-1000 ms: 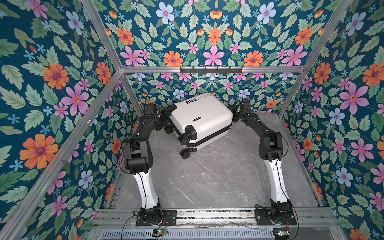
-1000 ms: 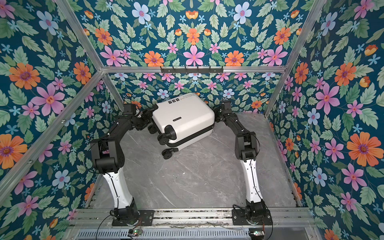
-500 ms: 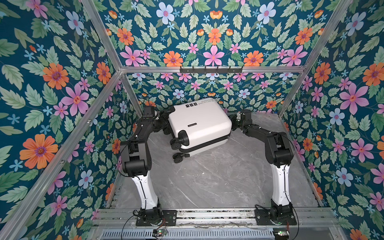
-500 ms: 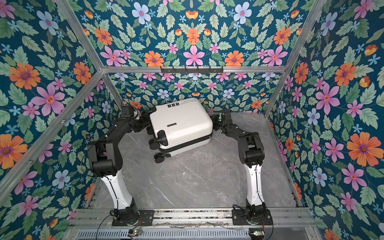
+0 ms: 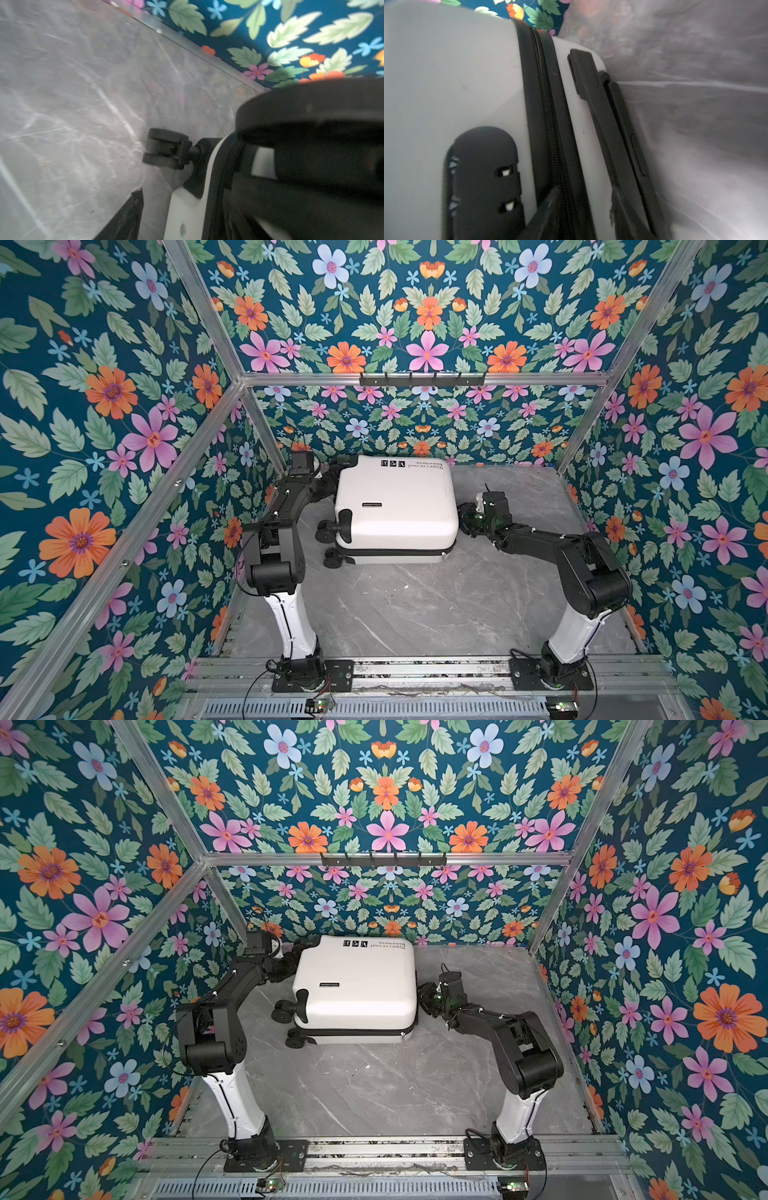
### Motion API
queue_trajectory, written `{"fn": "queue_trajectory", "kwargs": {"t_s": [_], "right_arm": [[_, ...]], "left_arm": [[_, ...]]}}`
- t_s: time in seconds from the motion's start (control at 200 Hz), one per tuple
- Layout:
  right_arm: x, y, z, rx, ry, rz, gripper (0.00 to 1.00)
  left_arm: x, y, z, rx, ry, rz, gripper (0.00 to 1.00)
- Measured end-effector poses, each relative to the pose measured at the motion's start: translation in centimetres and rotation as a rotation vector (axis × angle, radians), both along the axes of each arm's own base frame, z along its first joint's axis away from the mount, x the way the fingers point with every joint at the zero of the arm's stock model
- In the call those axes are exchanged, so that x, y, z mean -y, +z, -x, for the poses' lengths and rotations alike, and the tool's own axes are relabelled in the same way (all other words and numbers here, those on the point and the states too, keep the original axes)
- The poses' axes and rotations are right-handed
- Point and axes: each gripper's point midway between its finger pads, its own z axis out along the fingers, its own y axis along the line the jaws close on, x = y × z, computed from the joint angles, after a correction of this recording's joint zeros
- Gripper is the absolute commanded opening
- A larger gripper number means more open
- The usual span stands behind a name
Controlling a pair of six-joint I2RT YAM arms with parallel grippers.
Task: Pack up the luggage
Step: 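Grasp the black side handle of the suitcase with the right gripper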
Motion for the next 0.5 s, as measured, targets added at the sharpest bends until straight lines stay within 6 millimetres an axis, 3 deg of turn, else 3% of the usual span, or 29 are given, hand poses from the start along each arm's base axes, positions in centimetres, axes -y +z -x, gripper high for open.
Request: {"fn": "queue_trajectory", "kwargs": {"t_s": [0.135, 0.365, 0.44, 0.5], "right_arm": [[2.2, -0.1, 1.5, -0.028, -0.038, 0.086, 0.48], [7.6, -0.4, 5.7, -0.126, -0.106, 0.224, 0.51], [8.6, -0.2, 7.5, -0.152, -0.105, 0.267, 0.52], [8.9, 0.3, 8.8, -0.160, -0.091, 0.288, 0.52]], "left_arm": [[3.3, -0.2, -0.4, 0.024, -0.030, 0.015, 0.68], [8.5, -0.3, -0.4, 0.022, -0.060, 0.132, 0.75], [8.9, 0.8, 0.0, 0.023, -0.053, 0.158, 0.76], [8.7, 3.1, 0.2, 0.053, -0.038, 0.178, 0.76]]}}
